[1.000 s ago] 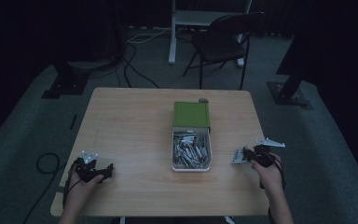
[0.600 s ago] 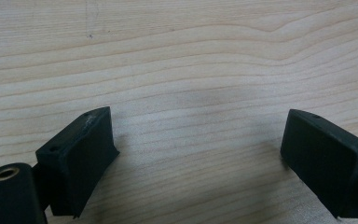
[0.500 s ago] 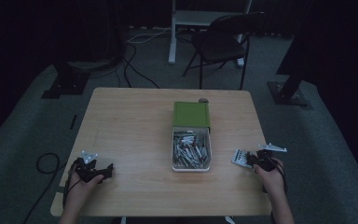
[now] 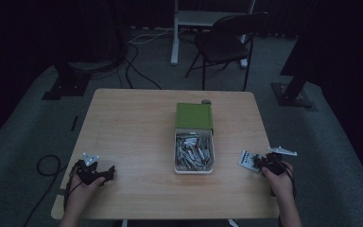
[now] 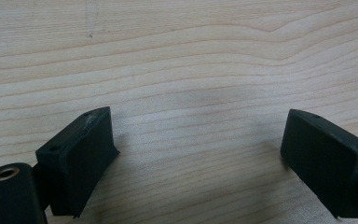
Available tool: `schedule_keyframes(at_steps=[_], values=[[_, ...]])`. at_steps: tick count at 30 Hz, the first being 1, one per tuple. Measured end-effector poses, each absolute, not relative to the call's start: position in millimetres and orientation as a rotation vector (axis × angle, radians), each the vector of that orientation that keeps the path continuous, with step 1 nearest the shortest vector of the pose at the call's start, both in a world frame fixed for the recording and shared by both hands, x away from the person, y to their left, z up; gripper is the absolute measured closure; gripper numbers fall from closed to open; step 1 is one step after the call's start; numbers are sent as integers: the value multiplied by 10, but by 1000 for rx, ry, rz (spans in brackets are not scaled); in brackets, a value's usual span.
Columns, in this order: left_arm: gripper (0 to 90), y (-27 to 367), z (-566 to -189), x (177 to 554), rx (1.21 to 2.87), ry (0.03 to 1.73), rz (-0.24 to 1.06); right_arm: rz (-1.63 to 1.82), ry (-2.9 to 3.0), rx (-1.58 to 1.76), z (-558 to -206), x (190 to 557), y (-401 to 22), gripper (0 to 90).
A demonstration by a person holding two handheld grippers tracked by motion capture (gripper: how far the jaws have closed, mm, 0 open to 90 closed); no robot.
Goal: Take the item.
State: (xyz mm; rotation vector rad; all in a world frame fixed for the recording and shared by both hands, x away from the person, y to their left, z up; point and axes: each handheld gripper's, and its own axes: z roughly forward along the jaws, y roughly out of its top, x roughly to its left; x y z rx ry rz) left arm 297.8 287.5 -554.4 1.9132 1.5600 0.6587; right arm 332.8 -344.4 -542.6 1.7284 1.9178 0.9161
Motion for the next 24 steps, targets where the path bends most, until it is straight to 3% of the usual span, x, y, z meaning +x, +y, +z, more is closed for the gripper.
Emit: schedule_keyframes(at_steps=[4,15,24], values=[[105,2875,-5544,2978,1914,1560,659,960,1905,1744,-5409,3320,-3496,608],[105,2874,-5545,2979,1910,1560,659,982,1887,1672,-5312,3282,-3585,473],[104,2874,-5545,2979,1910,1560,659,1073,1930,1614,-5186,3248,-3477,453]])
